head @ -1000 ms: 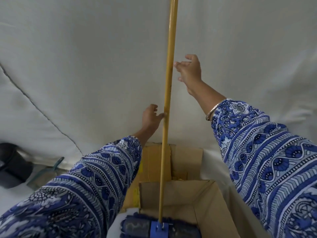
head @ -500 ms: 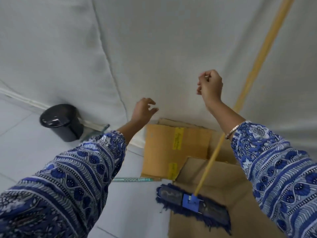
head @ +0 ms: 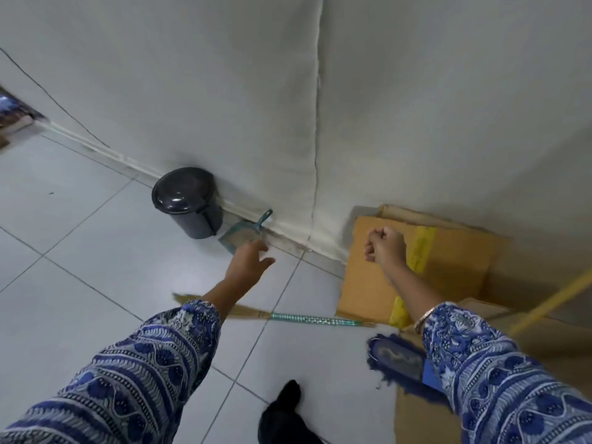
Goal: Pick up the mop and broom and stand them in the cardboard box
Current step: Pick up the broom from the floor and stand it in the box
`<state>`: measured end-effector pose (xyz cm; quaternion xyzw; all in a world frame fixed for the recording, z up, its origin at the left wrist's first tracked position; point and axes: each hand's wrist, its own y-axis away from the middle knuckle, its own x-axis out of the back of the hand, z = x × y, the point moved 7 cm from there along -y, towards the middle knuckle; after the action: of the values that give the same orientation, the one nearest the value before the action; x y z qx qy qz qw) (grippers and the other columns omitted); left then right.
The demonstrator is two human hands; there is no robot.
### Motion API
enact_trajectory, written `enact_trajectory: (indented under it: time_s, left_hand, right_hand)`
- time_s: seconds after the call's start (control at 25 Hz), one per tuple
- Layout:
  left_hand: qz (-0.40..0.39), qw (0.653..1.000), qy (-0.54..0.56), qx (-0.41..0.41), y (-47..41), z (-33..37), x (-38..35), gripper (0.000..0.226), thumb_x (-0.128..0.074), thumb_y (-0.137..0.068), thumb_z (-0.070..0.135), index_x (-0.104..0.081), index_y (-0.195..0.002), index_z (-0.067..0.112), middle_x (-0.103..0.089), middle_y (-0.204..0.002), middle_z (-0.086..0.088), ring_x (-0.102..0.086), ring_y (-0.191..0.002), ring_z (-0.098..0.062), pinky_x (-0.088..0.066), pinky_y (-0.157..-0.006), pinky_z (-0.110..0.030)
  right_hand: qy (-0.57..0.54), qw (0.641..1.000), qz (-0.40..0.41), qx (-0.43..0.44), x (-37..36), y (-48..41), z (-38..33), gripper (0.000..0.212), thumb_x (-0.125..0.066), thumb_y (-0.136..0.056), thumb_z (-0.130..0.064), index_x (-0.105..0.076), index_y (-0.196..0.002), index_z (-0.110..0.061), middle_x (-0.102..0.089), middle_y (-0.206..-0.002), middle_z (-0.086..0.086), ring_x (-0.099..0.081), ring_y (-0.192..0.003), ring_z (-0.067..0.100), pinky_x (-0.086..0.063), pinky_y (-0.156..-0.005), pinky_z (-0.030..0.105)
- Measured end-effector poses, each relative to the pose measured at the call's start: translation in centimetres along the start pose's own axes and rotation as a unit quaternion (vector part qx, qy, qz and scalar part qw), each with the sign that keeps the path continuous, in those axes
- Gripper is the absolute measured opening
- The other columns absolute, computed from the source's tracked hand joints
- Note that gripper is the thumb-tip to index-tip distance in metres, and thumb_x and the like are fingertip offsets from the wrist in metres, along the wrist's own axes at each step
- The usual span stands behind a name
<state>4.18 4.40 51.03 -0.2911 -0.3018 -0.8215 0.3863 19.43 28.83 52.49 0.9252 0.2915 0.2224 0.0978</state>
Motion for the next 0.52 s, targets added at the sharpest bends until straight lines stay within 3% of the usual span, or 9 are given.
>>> enact_trajectory:
  time_s: [0.16,0.36,0.52]
  left_hand:
    - [-0.042,0.996,-0.060,0.041,-4.5,-7.8,-2.0,0.034,-0.068,-0.082,0.020,-0.060,-0.110,0.003,-0.060,-0.119,-0.016,-0.059,-0.106,-0.030,-0.049,-0.091,-0.040]
    - [-0.154,0.974,-0.153,0.067,-11.5,-18.7,-9.8,0.033,-0.063,-0.085,0.018,-0.056,-0.116,0.006,-0.057,-0.120,-0.011,-0.060,-0.101,-0.029,-0.051,-0.087,-0.041]
    - [-0.204,0.958,-0.194,0.057,-18.2,-27.3,-20.0,0.035,-0.062,-0.086,0.019,-0.054,-0.117,0.005,-0.056,-0.122,-0.011,-0.058,-0.106,-0.029,-0.049,-0.087,-0.039]
  right_hand:
    - [-0.010,0.992,-0.016,-0.122,-7.2,-3.4,8.5,0.007,-0.046,-0.090,-0.005,-0.053,-0.089,-0.003,-0.052,-0.064,0.007,-0.049,-0.051,0.018,-0.046,-0.045,0.026]
    - [-0.042,0.965,-0.001,-0.259,-16.0,-8.0,22.0,0.004,-0.048,-0.090,-0.005,-0.052,-0.088,-0.004,-0.051,-0.063,0.008,-0.048,-0.050,0.019,-0.047,-0.045,0.025]
    - [-0.038,0.942,0.018,-0.333,-21.9,-13.0,34.7,0.020,-0.050,-0.090,-0.006,-0.049,-0.070,-0.012,-0.051,-0.062,0.008,-0.049,-0.051,0.020,-0.047,-0.051,0.028]
